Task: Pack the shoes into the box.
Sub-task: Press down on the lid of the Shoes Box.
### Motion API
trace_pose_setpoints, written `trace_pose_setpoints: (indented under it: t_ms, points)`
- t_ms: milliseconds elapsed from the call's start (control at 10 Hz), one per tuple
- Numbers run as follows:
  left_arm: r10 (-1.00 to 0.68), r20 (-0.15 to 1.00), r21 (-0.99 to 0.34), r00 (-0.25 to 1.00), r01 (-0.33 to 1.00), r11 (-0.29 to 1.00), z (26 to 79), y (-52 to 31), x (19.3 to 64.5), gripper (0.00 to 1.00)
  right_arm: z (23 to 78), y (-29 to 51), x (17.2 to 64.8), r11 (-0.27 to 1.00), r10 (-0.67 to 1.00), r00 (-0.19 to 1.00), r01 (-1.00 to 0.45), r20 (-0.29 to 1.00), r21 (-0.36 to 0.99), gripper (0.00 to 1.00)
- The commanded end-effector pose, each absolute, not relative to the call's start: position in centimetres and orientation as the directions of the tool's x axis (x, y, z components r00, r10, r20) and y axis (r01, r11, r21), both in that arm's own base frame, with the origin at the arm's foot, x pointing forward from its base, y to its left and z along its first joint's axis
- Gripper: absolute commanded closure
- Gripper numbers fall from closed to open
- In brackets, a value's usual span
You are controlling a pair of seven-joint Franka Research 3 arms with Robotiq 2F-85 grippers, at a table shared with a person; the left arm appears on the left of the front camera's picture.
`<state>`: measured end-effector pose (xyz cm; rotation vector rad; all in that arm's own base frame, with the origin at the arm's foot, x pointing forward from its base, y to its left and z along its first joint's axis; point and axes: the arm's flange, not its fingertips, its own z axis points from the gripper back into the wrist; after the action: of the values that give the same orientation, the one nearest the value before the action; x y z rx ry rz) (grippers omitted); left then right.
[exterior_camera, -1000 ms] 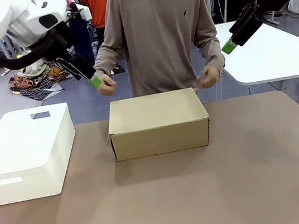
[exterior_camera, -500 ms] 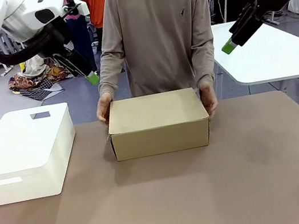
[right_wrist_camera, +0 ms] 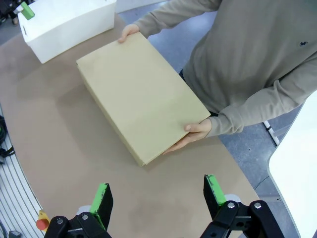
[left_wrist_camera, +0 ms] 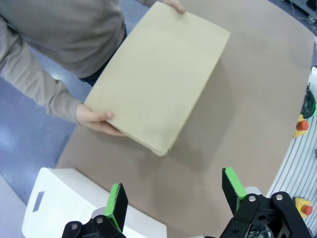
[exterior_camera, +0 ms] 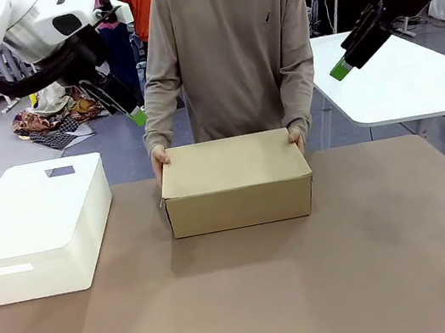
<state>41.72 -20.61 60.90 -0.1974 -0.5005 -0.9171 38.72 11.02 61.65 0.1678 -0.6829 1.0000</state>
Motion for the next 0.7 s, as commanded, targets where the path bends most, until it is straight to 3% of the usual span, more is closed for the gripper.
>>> trace_pose_setpoints:
  t_ms: [0,600]
  points:
    - [-0.702,0.498,0.038,0.509,0.796,0.604,60.82,-20.39,41.59,0.00,61.83,11.01,38.80,0.553,0.719,0.363,-0.815,0.593,-0.171,0.03]
    - [-0.702,0.498,0.038,0.509,0.796,0.604,60.82,-20.39,41.59,0.00,61.83,11.01,38.80,0.553,0.719,0.363,-0.815,0.593,-0.171,0.03]
